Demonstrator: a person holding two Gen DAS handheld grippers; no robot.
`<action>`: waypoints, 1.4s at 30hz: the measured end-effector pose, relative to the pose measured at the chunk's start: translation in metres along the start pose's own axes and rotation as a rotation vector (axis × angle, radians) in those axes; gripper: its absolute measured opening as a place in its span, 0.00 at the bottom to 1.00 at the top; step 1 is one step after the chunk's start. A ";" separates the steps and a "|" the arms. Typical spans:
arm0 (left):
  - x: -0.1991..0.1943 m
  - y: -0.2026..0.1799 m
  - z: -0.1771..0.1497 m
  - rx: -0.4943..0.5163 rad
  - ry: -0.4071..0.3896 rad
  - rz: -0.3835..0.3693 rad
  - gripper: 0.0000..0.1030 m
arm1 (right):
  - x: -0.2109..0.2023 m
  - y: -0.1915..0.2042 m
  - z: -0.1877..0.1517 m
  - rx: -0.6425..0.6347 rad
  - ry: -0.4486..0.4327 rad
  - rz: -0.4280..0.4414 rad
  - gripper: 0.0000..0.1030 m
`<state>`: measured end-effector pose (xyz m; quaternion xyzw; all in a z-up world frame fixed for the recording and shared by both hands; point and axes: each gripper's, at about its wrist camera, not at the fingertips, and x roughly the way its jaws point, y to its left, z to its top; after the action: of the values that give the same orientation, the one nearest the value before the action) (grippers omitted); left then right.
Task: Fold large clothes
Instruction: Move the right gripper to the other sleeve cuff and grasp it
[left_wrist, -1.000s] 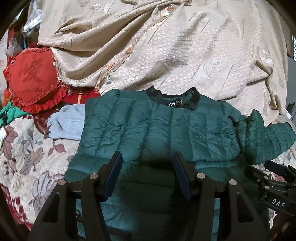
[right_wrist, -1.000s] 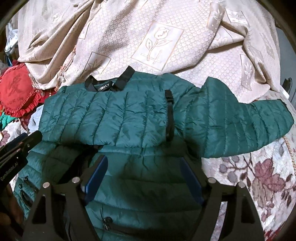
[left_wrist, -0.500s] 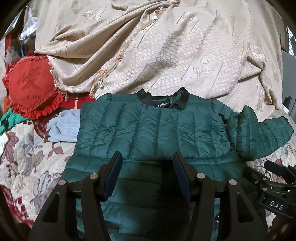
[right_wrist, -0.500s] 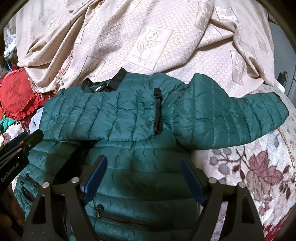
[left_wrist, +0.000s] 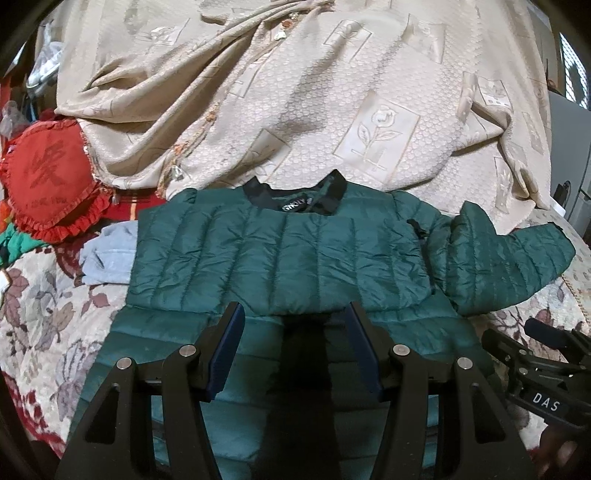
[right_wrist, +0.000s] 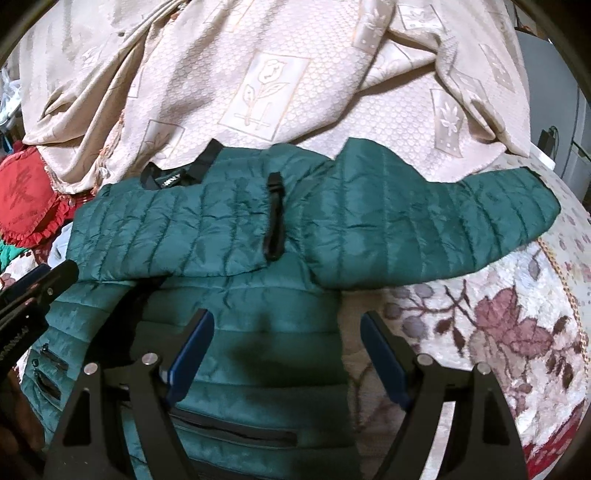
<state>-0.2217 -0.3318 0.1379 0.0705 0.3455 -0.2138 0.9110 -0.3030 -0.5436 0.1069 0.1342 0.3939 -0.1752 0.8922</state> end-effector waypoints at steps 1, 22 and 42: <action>0.001 -0.002 -0.001 -0.002 0.004 -0.007 0.38 | 0.000 -0.004 0.000 0.004 0.001 -0.007 0.82; 0.028 -0.006 -0.002 -0.039 0.068 -0.025 0.38 | 0.027 -0.111 0.023 0.103 0.011 -0.199 0.82; 0.062 0.033 -0.007 -0.111 0.142 0.002 0.38 | 0.061 -0.306 0.094 0.500 -0.055 -0.460 0.86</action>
<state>-0.1701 -0.3209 0.0909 0.0354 0.4206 -0.1879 0.8869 -0.3304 -0.8679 0.0914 0.2515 0.3345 -0.4667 0.7791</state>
